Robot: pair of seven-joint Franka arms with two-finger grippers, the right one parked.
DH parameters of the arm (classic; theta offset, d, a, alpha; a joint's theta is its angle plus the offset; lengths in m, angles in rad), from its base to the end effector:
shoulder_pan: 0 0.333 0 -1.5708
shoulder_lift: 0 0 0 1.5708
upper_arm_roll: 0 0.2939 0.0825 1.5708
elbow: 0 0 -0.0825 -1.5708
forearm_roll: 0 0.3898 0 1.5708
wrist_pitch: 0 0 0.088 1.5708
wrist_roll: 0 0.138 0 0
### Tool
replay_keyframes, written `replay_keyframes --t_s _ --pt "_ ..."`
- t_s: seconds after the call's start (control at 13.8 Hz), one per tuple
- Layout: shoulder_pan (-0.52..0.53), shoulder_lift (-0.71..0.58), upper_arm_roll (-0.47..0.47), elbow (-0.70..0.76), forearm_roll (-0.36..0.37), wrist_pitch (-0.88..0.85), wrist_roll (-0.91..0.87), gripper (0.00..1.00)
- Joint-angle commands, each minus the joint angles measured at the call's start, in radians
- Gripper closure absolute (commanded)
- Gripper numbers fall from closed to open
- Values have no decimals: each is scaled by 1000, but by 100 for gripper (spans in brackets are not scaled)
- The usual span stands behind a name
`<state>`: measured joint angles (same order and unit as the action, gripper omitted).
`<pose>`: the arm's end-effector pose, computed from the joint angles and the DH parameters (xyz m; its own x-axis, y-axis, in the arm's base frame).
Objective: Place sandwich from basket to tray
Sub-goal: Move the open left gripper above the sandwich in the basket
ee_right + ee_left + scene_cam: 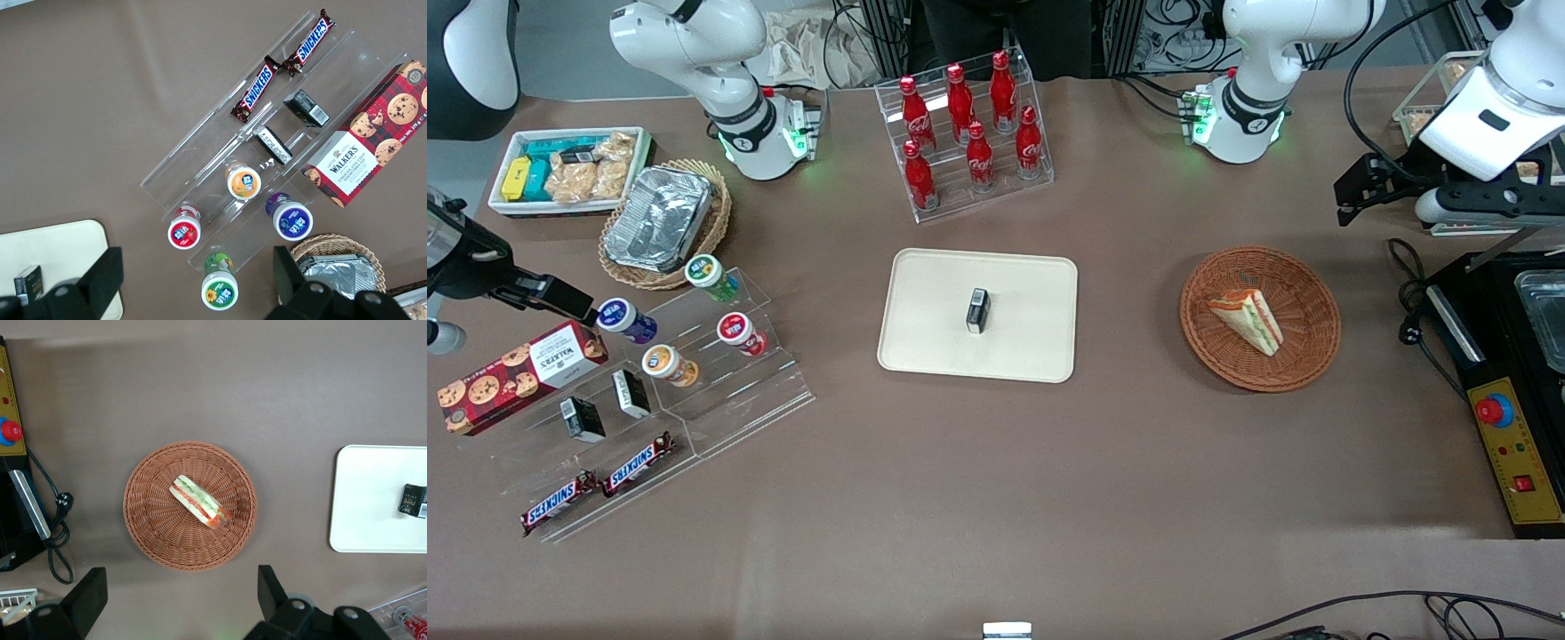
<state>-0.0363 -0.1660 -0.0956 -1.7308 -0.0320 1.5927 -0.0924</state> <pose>0.5086 -0.0752 0.5854 0.9990 -0.0379 0.0255 -0.0384 -0.9991 0.0187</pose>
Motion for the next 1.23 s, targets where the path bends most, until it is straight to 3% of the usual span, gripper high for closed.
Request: replay_keyframes --t_s 0.0,0.43,0.72,1.16 --pt "-5 -17 -3 -16 11 -14 -189 0" --pt "-20 -23 -13 -65 -8 -14 -619 0" --pt "-31 -72 -12 -180 -8 18 -708 0" --pt "-31 -199 -12 -507 -8 248 -794 0"
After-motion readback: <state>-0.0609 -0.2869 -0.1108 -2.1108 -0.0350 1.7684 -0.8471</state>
